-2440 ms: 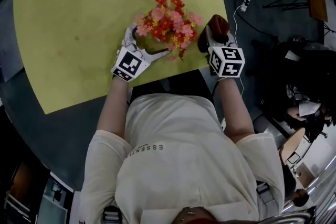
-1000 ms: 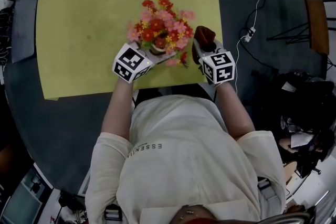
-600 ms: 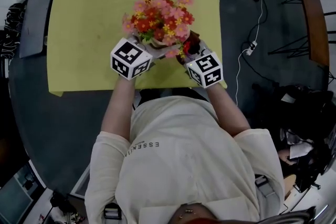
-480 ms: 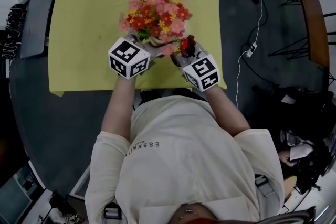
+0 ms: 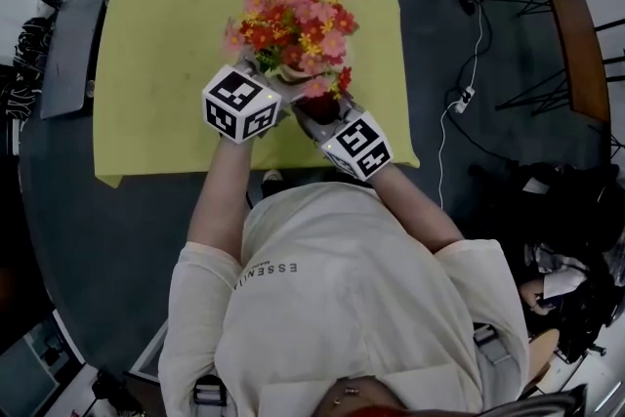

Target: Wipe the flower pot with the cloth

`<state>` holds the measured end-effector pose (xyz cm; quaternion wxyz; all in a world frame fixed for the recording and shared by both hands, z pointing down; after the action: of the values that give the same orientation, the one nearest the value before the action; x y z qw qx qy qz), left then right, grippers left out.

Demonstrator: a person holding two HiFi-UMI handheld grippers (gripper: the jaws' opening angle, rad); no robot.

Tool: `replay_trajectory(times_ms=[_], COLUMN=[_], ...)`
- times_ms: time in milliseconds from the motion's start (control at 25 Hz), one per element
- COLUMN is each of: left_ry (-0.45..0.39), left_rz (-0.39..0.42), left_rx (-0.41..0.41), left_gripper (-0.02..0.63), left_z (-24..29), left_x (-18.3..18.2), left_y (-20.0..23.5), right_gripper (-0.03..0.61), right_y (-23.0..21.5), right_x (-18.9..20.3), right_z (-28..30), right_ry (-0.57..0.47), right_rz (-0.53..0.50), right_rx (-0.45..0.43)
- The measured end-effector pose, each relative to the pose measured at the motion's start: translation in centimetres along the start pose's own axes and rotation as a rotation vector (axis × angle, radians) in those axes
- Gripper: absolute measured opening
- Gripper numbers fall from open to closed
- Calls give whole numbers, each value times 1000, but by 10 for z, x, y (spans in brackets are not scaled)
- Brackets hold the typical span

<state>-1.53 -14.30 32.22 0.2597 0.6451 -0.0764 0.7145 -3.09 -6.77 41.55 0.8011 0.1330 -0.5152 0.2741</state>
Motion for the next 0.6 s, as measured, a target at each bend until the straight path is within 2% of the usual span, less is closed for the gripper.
replay_trajectory(times_ms=[120,240,440,600], left_ry=[-7,-16,-36,-77], left_rz=[24,12,-1,-34], left_rx=[2,14,61,102], left_gripper=[540,540,540,540], left_z=[-3,-6,-10,-7], left_x=[-9,-17,-26,-31], left_y=[-4,-9,-23,-35], right_gripper=[46,46,46,46], right_y=[-16,-47,-95,-100], right_x=[2,2,-13,-29], right_z=[-6,-16,-24,-25], right_ry=[-8,-3,-13,-80], right_rz=[34,66,64,45], right_rx=[46,126,259,274])
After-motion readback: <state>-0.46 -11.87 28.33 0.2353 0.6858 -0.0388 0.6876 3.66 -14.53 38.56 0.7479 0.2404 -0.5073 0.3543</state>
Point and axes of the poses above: the fingertips, and each gripper's own axes: z forward along the fingers, y to its left, x out of its underside, the point moved 2 cm from there along -z, backward along the fingers, and after that the axes turned 7 degrees about x, right-handed, at the moved point
